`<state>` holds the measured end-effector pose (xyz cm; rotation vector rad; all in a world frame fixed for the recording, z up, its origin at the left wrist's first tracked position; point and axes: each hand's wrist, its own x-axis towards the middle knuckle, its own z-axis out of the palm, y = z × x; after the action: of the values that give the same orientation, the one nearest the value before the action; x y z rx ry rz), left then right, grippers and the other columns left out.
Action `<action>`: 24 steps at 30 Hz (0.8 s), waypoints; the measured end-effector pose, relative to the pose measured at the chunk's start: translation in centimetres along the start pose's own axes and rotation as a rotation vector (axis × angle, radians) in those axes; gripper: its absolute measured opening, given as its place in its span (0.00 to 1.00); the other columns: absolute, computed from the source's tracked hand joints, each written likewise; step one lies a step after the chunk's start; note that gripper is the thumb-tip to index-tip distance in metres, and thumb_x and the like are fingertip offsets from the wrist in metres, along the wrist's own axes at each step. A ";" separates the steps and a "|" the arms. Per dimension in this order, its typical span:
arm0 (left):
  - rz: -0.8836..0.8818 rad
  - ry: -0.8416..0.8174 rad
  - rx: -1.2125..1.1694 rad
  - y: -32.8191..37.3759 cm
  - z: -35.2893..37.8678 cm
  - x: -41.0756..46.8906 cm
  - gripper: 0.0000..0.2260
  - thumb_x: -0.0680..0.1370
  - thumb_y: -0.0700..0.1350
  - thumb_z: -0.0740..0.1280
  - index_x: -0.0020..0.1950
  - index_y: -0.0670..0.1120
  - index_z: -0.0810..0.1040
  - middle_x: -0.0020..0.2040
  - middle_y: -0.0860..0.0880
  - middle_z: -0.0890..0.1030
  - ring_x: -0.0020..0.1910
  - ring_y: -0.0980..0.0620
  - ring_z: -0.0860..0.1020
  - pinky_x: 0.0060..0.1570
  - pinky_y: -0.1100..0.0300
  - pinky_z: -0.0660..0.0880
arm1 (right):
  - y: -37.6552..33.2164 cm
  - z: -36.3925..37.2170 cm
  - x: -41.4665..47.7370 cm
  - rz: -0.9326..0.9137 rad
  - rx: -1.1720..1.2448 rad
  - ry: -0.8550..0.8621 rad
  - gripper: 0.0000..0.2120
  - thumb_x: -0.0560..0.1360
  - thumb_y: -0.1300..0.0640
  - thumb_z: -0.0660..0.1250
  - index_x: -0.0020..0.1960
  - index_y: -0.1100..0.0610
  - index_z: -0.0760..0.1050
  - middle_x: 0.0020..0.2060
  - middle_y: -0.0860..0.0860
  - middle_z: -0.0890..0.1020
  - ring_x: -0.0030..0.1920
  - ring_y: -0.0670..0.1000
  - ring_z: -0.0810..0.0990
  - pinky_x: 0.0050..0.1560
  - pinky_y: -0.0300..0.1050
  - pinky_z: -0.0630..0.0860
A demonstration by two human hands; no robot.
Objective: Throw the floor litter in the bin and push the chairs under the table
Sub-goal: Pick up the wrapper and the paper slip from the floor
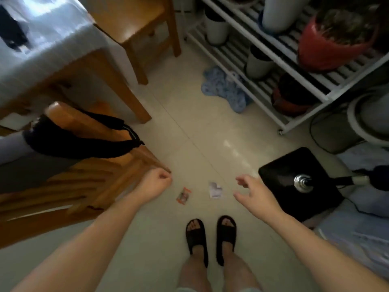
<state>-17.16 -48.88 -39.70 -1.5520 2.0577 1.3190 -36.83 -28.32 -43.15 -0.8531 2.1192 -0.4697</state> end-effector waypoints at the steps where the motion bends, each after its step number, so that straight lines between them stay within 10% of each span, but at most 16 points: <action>1: -0.011 -0.010 -0.002 -0.9 1.0 1.2 0.03 0.77 0.36 0.65 0.45 0.42 0.77 0.35 0.51 0.75 0.34 0.57 0.71 0.27 0.72 0.66 | 1.0 1.3 0.8 0.018 -0.004 -0.014 0.23 0.75 0.52 0.68 0.68 0.54 0.70 0.62 0.49 0.77 0.61 0.49 0.75 0.58 0.47 0.73; 5: -0.090 -0.070 0.029 -5.9 5.9 7.1 0.10 0.76 0.37 0.66 0.36 0.47 0.74 0.33 0.48 0.75 0.36 0.49 0.74 0.31 0.64 0.68 | 5.9 6.7 4.9 0.068 -0.026 -0.068 0.23 0.74 0.53 0.68 0.68 0.54 0.70 0.61 0.50 0.77 0.59 0.49 0.75 0.55 0.44 0.72; 24: -0.213 -0.080 0.185 -33.4 30.6 35.2 0.17 0.72 0.46 0.72 0.59 0.45 0.76 0.58 0.45 0.80 0.54 0.46 0.78 0.53 0.55 0.74 | 31.4 30.6 34.0 0.105 -0.299 -0.223 0.25 0.70 0.48 0.73 0.65 0.50 0.71 0.59 0.49 0.78 0.55 0.49 0.77 0.52 0.47 0.76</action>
<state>-12.01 -48.77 -96.83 -1.5598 1.8491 1.0643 -41.69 -31.54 -98.36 -0.9082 2.0408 0.0003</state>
